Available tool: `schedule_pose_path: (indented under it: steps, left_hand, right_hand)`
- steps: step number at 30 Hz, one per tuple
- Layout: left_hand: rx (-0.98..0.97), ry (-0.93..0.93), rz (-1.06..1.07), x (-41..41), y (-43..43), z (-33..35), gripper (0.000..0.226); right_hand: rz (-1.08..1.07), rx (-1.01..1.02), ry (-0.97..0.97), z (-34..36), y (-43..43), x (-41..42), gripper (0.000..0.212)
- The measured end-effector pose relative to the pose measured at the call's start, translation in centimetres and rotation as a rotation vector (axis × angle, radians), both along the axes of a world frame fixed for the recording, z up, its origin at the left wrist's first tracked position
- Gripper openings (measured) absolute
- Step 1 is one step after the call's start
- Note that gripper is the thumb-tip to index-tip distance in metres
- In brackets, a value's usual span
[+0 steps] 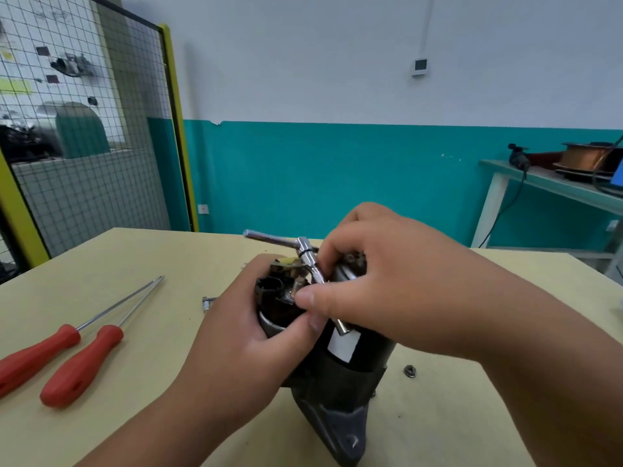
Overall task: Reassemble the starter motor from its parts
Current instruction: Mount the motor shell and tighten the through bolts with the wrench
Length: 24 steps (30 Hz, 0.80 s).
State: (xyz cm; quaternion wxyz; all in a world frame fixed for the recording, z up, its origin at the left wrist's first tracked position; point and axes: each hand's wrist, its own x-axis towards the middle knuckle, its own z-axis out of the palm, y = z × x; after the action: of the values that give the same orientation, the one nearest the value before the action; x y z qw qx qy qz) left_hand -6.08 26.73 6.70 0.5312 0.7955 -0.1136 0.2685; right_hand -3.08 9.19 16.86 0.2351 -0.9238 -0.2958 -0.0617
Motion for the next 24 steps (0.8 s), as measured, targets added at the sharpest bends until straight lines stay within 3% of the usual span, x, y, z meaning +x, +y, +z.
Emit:
schedule_pose_path:
  steps: [4,7,10,12,15,24]
  left_hand:
    - [0.016,0.021,0.014,0.0,-0.1,0.1,0.037]
    - [0.002,0.048,0.004,0.1,0.1,0.0,0.040]
    - [-0.021,0.072,-0.015,0.1,0.2,0.0,0.038]
    - [-0.027,0.072,-0.017,0.1,0.2,0.0,0.039]
    - [0.003,0.048,-0.007,0.1,0.2,0.1,0.038]
    - [-0.024,0.061,0.007,-0.1,0.1,0.2,0.044]
  right_hand:
    - [0.026,0.270,0.123,0.0,-0.3,0.4,0.011]
    - [0.078,0.583,0.227,0.0,-0.9,1.1,0.014]
    - [0.181,1.048,0.327,0.3,-1.3,1.9,0.020]
    - [0.160,1.222,0.295,0.2,-1.3,2.6,0.023]
    - [0.092,1.291,0.205,-0.4,-1.1,3.2,0.023]
    - [0.131,1.229,0.278,-1.6,-0.3,3.6,0.022]
